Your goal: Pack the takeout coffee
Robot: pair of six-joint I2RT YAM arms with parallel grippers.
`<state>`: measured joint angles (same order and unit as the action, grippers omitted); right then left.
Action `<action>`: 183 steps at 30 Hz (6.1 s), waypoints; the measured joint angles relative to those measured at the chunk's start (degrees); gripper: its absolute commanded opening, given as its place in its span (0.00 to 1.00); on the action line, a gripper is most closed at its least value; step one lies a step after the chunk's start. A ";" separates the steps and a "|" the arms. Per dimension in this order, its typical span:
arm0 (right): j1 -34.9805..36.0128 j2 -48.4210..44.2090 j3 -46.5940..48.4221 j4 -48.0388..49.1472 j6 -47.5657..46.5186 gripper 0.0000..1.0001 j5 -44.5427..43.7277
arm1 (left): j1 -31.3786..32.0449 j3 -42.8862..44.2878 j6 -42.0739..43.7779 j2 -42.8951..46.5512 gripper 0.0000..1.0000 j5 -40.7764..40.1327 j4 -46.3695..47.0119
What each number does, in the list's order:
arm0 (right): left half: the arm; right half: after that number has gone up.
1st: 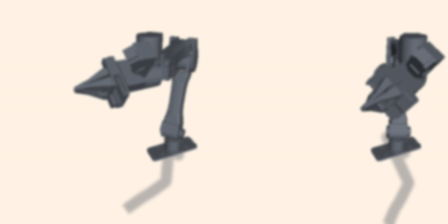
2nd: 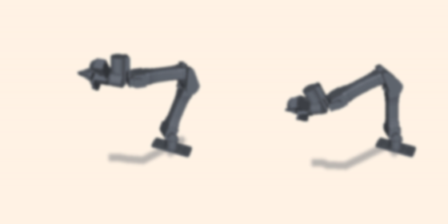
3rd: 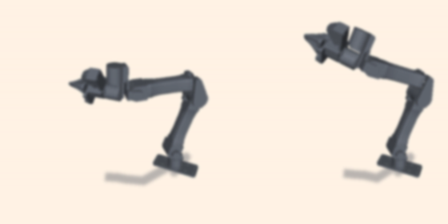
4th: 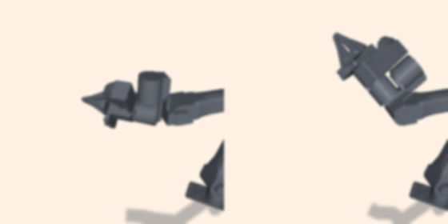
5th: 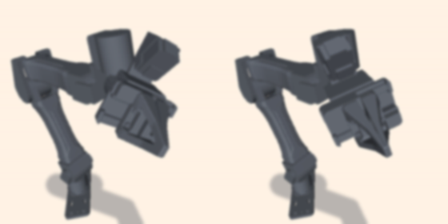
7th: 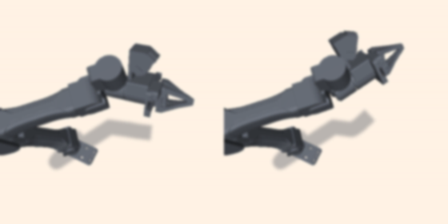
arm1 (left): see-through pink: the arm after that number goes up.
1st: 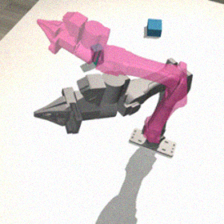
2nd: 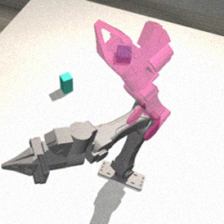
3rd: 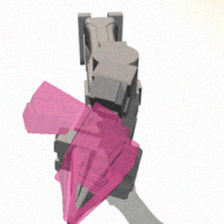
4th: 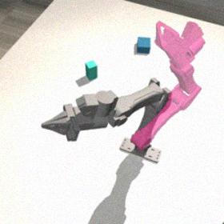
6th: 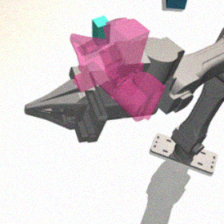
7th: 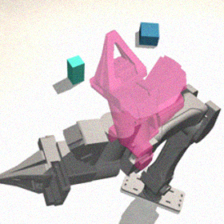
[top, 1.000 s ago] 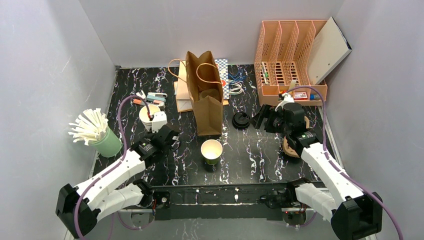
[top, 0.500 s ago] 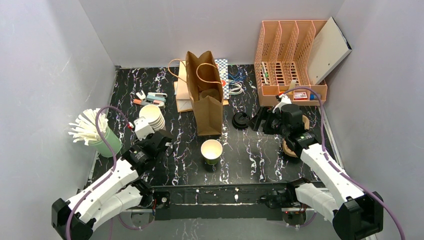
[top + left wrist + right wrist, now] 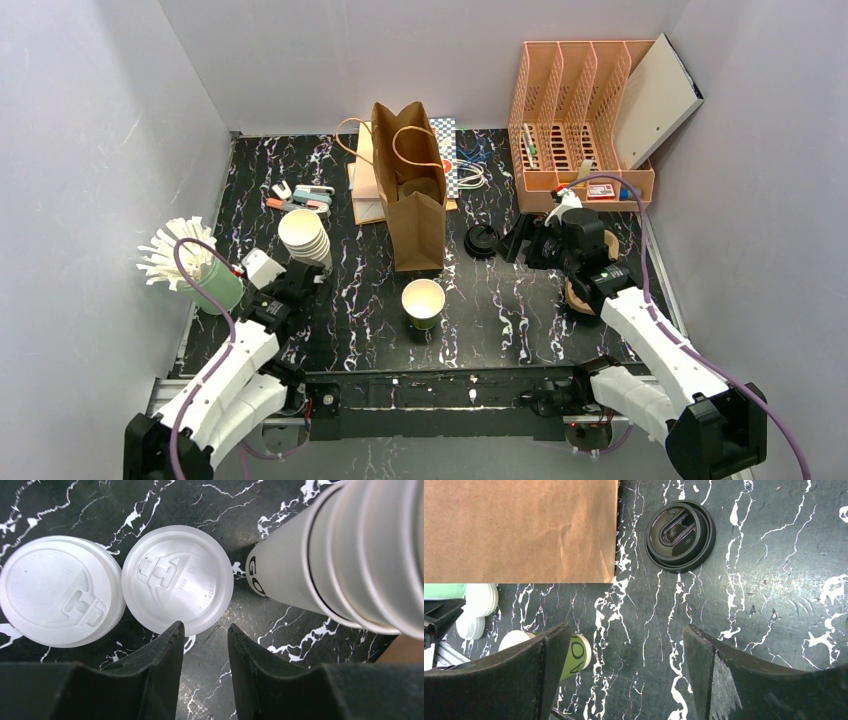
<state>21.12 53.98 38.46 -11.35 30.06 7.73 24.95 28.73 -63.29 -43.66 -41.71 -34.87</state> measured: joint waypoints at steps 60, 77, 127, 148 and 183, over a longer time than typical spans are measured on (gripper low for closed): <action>0.02 -0.72 0.00 -0.17 -0.07 0.92 -1.18 | -18.10 2.58 4.68 -12.04 0.00 15.04 13.46; 0.02 -0.74 0.00 -0.20 -0.04 0.92 -1.16 | -18.10 10.67 7.34 -1.16 0.00 15.69 0.87; 0.02 -0.79 0.00 -0.57 1.07 0.94 -1.14 | -18.10 6.99 13.31 -1.57 0.40 20.37 1.01; 0.02 -0.81 0.00 -0.57 1.03 0.96 -1.29 | -18.10 -1.53 1.25 -1.79 0.32 20.85 -0.20; 0.02 -1.20 0.00 -0.74 -0.02 0.96 -2.45 | -18.10 -3.26 -6.16 -5.92 0.17 16.00 4.15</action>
<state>21.15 52.77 38.46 -12.10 30.04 5.28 6.85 25.47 -69.45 -49.58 -25.71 -30.72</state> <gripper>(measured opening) 0.959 0.201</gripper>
